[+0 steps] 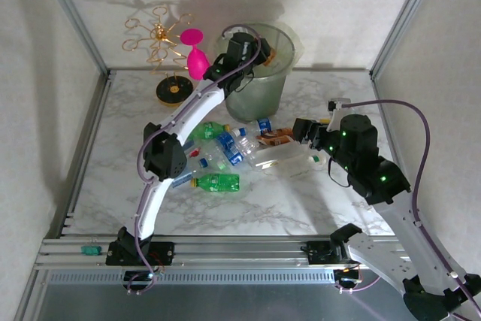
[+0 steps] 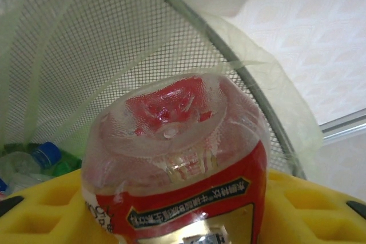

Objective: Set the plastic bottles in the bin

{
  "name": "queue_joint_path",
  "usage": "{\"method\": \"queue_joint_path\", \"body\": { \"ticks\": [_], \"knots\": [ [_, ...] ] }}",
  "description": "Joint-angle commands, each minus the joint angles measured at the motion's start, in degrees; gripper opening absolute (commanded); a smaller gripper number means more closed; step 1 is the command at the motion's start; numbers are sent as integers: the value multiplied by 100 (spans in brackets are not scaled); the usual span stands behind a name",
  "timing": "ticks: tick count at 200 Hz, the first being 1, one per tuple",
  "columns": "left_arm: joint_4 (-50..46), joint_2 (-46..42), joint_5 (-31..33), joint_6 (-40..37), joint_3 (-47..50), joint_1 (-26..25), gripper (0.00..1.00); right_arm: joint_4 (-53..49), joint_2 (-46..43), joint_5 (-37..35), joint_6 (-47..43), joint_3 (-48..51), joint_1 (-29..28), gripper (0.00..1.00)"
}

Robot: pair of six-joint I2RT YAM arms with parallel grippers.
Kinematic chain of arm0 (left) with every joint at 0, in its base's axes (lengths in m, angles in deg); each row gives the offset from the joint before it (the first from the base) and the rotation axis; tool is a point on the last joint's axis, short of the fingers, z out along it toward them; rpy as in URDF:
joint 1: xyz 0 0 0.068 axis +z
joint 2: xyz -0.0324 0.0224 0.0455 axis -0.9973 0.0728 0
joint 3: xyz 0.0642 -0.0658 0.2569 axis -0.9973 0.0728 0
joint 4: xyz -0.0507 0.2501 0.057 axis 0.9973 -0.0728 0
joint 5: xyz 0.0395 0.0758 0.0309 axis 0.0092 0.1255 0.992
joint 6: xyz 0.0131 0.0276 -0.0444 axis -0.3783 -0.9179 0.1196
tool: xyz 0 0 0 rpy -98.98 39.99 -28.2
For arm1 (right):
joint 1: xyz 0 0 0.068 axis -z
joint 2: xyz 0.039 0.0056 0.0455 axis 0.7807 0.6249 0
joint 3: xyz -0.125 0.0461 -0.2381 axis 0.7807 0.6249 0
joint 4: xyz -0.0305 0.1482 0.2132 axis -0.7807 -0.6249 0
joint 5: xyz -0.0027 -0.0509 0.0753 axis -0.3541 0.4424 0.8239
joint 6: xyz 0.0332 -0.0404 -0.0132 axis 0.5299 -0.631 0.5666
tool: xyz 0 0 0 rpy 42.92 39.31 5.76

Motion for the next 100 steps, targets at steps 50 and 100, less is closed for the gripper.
{"method": "queue_joint_path", "body": {
  "ticks": [50, 100],
  "knots": [
    [246, 315, -187, 268, -304, 128, 82, 130, -7, -9, -51, 102, 18, 79],
    [263, 142, -211, 283, -303, 236, 85, 129, -44, -21, -32, 122, 26, 79]
  ]
}}
